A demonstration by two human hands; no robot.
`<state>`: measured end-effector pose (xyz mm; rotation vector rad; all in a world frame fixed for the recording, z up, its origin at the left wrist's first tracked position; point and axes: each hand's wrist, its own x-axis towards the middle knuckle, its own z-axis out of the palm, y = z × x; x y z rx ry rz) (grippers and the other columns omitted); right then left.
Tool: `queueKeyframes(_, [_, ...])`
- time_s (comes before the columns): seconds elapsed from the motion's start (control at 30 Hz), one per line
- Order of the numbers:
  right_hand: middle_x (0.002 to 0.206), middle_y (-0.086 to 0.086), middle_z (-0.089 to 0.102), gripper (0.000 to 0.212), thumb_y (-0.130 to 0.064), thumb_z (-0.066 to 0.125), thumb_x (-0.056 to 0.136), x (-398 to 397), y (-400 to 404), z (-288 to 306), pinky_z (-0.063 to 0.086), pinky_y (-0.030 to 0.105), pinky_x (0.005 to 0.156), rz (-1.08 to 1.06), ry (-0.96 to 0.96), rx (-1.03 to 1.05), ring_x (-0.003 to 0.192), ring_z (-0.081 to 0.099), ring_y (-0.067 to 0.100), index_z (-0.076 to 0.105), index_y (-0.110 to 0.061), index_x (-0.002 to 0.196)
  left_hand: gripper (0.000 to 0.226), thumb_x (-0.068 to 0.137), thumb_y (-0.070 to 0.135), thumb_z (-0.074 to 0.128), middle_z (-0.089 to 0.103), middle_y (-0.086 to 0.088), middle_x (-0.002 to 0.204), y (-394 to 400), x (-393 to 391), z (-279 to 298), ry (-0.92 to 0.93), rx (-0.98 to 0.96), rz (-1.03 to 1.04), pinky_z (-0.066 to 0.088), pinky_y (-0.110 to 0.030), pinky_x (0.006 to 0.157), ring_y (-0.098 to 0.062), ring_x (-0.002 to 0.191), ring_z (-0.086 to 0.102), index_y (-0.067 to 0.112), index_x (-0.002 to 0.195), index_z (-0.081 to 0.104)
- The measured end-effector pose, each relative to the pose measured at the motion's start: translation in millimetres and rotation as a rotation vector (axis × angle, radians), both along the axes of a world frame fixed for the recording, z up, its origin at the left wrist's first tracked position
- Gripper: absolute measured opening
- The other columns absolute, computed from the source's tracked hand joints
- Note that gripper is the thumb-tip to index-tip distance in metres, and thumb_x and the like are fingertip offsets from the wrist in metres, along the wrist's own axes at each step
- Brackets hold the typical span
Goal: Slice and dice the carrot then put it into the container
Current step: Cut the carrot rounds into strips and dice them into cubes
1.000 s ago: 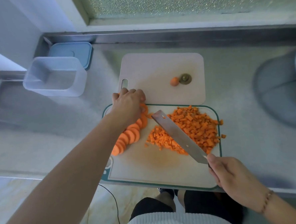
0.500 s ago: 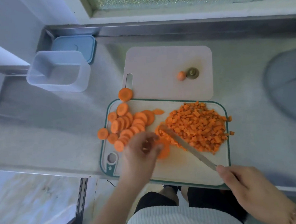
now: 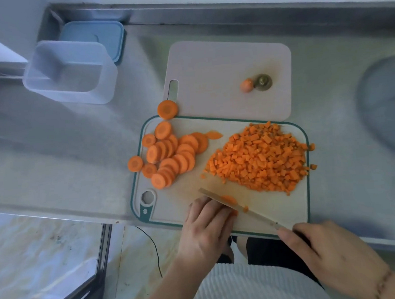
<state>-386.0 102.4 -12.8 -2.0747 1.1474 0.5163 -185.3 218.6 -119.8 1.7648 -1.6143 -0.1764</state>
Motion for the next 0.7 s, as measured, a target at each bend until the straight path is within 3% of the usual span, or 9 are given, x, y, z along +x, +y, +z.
queueKeyframes(0.17, [0.061,-0.018,0.057,0.083,-0.087,-0.004,0.07,-3,1,-4,0.036,0.026,0.046,0.006,0.012,-0.001,0.054,0.053,0.01,0.041,-0.019,0.055,0.014,0.094,0.014,0.072,0.07,-0.005,0.115,2,0,-2,0.001,0.021,-0.055,0.052,-0.042,0.091,-0.029,0.112,0.062,0.006,0.104,0.077])
queueKeyframes(0.27, [0.055,0.0,0.053,0.079,-0.078,-0.008,0.076,4,-2,-1,0.039,0.025,0.05,0.029,0.076,-0.017,0.054,0.053,0.012,0.044,-0.021,0.059,0.015,0.094,0.014,0.073,0.07,-0.006,0.116,3,2,-2,-0.002,0.04,-0.085,0.052,-0.043,0.091,-0.031,0.112,0.064,0.005,0.105,0.077])
queueKeyframes(0.4, [0.06,0.0,0.054,0.082,-0.077,-0.013,0.073,26,-8,-5,0.044,0.026,0.055,0.075,0.11,-0.066,0.058,0.055,0.011,0.046,-0.021,0.064,0.014,0.092,0.01,0.074,0.07,-0.007,0.111,0,4,-1,0.011,0.025,-0.085,0.053,-0.04,0.092,-0.031,0.107,0.064,0.003,0.104,0.077])
queueKeyframes(0.57, [0.055,0.002,0.05,0.086,-0.083,-0.011,0.074,22,-6,-10,0.043,0.029,0.052,0.08,0.02,-0.05,0.054,0.054,0.014,0.046,-0.019,0.06,0.012,0.094,0.016,0.072,0.071,-0.003,0.111,4,4,1,-0.028,0.017,-0.062,0.052,-0.04,0.088,-0.029,0.104,0.064,0.007,0.099,0.078])
queueKeyframes(0.7, [0.055,0.002,0.051,0.088,-0.085,-0.014,0.067,4,-1,2,0.037,0.026,0.048,0.089,0.078,-0.026,0.056,0.052,0.011,0.044,-0.02,0.059,0.008,0.091,0.012,0.076,0.074,-0.003,0.107,6,3,-2,-0.009,-0.014,-0.043,0.054,-0.041,0.084,-0.028,0.1,0.067,0.005,0.095,0.079])
